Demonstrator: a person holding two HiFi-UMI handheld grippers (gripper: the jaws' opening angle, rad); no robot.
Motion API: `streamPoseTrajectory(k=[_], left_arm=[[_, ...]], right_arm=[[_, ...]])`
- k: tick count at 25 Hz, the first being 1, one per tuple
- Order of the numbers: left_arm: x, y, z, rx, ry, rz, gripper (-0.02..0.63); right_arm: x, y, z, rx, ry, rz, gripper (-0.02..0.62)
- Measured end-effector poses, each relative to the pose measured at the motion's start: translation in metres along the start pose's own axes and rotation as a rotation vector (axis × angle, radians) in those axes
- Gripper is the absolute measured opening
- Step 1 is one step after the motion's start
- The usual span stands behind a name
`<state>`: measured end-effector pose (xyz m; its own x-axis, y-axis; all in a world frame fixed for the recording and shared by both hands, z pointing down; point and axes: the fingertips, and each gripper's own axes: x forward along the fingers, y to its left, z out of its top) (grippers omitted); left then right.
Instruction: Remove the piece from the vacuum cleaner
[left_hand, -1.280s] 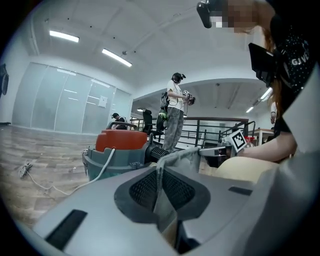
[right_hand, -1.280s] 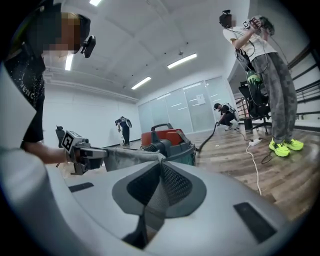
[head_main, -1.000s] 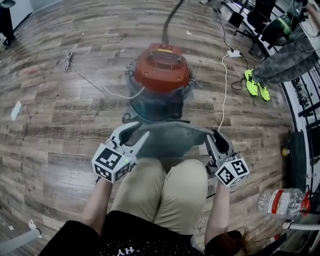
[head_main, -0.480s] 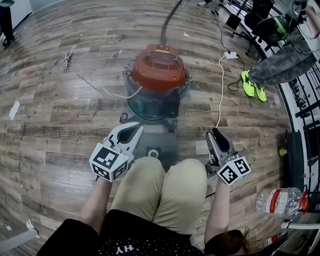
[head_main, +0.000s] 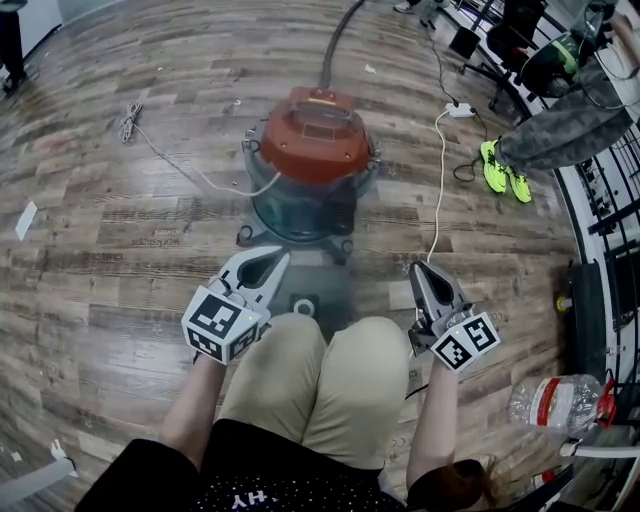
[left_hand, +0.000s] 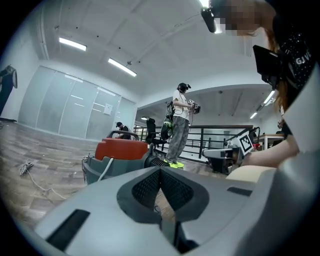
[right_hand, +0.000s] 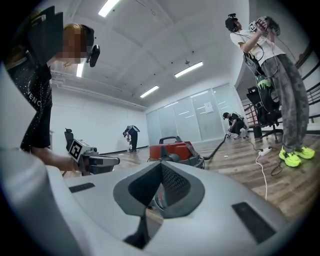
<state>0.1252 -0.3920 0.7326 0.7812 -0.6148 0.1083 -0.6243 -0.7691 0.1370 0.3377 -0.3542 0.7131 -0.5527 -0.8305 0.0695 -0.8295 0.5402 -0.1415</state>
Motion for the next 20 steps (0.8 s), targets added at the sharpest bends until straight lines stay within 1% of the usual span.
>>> streamPoseTrajectory(k=[7, 10, 16, 20], left_arm=[[0.008, -0.001, -0.005, 0.005, 0.014, -0.017, 0.011], [0.011, -0.008, -0.01, 0.012, 0.031, -0.035, 0.011], [0.016, -0.016, -0.009, 0.021, 0.026, -0.074, 0.011], [0.015, -0.011, -0.01, 0.021, 0.026, -0.074, 0.011]], right_arm=[[0.011, 0.001, -0.004, -0.026, 0.02, 0.012, 0.011], [0.012, 0.003, -0.013, -0.048, 0.044, 0.009, 0.011], [0.014, 0.004, -0.018, -0.088, 0.047, 0.003, 0.011], [0.014, 0.005, -0.022, -0.08, 0.049, 0.002, 0.011]])
